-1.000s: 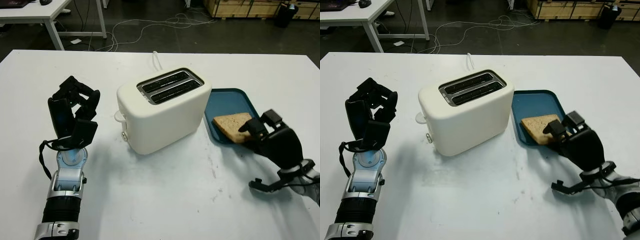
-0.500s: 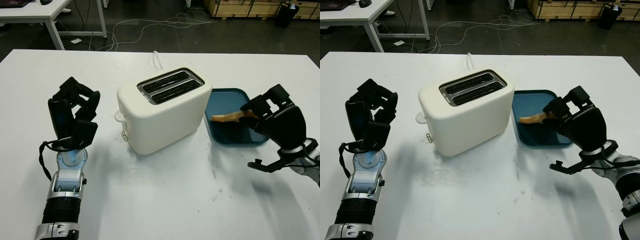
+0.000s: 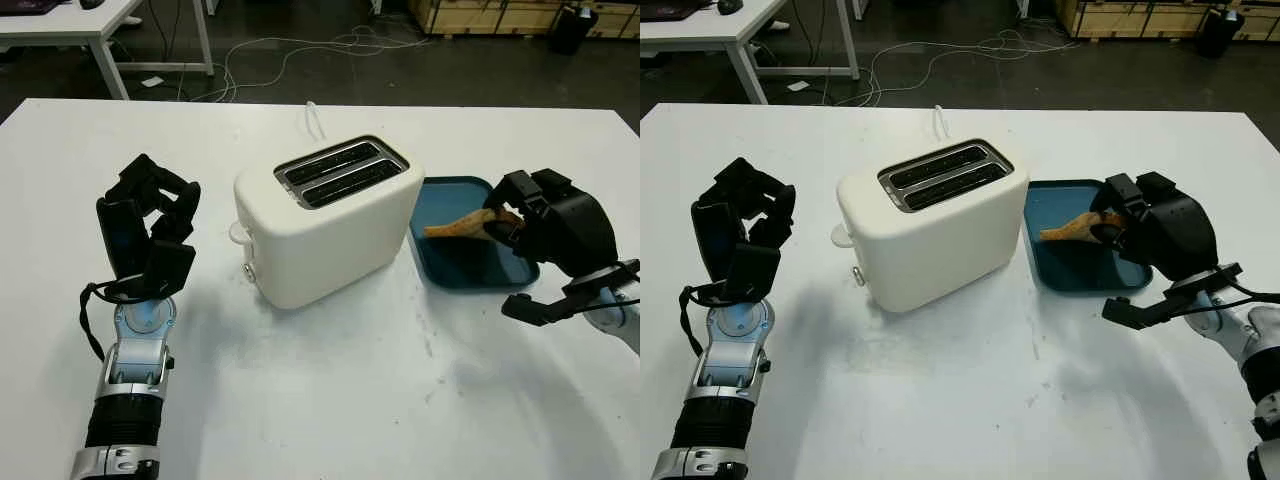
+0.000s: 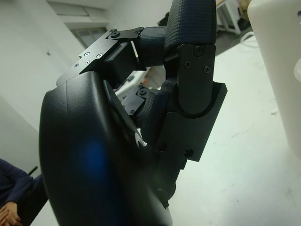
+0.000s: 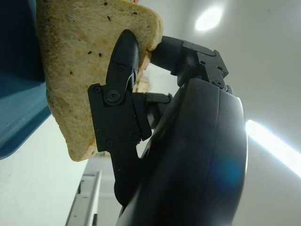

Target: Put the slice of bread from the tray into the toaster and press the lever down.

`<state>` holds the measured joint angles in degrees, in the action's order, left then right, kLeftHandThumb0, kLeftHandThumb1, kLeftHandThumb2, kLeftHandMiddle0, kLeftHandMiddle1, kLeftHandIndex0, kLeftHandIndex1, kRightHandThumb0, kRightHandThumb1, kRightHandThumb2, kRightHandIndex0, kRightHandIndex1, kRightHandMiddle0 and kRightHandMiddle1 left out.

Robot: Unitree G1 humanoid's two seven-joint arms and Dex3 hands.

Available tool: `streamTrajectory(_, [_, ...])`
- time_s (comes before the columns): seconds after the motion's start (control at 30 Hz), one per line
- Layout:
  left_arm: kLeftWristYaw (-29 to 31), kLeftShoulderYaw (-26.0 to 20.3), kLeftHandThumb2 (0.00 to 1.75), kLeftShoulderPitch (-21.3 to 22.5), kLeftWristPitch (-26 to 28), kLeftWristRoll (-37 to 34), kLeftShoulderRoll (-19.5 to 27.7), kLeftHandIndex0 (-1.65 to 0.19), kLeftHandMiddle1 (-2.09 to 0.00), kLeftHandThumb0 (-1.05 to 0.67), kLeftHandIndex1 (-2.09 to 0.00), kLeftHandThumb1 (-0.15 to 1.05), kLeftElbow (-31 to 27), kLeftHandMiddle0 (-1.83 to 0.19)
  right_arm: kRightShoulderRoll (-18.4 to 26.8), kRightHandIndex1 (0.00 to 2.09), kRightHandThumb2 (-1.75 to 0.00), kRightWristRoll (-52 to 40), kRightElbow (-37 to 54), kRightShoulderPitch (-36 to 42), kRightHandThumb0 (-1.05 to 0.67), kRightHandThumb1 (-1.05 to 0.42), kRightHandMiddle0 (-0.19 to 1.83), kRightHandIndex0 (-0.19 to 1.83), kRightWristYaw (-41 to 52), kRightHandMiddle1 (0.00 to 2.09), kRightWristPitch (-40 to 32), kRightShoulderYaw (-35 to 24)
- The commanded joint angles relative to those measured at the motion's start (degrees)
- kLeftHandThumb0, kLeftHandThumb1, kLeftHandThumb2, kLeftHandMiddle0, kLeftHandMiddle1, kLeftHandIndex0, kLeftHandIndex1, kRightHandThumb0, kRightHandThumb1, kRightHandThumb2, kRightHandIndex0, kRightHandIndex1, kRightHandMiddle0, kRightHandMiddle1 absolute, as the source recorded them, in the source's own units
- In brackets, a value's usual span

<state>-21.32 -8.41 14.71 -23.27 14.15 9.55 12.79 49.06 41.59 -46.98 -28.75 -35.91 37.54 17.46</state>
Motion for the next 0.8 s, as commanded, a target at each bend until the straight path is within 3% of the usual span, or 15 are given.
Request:
streamTrajectory(0.0, [-0.4, 0.0, 0.36, -0.1, -0.4, 0.5, 0.0, -0.81, -1.65, -0.98, -1.51, 0.92, -0.2, -0.95, 0.2, 1.75, -0.59, -3.9, -1.5, -1.9, -0.44, -0.92, 0.19, 0.51, 2.7, 1.75, 2.7, -2.5])
streamTrajectory(0.23, [-0.6, 0.1, 0.35, 0.0, -0.4, 0.6, -0.1, -0.81, -1.64, -0.98, -1.50, 0.92, 0.1, -0.96, 0.9, 1.75, -0.41, -8.2, -7.5, -10.2, -0.39, -0.92, 0.29, 0.57, 9.5, 1.74, 6.2, -6.3])
streamTrajectory(0.4, [-0.5, 0.2, 0.34, 0.1, 0.2, 0.4, -0.5, -0.81, -1.65, -0.98, -1.51, 0.92, -0.6, -0.97, 1.5, 1.75, -0.28, -7.3, -12.0, -17.1, -0.32, -0.92, 0.51, 0.65, 10.3, 1.60, 7.1, -6.4])
streamTrajectory(0.53, [-0.5, 0.1, 0.35, 0.2, 0.3, 0.5, -0.4, -0.81, -1.65, -0.98, -1.51, 0.92, -0.8, -0.97, 1.9, 1.75, -0.28, -6.7, -15.7, -22.2, -0.35, -0.92, 0.56, 0.64, 11.0, 1.51, 8.2, -5.6])
streamTrajectory(0.77, [-0.4, 0.0, 0.35, 0.3, 0.0, 0.6, -0.1, -0.81, -1.65, -0.99, -1.51, 0.92, -0.5, -0.97, 2.0, 1.75, -0.30, -8.3, -18.2, -28.6, -0.44, -0.92, 0.59, 0.66, 17.4, 1.53, 6.3, -6.1])
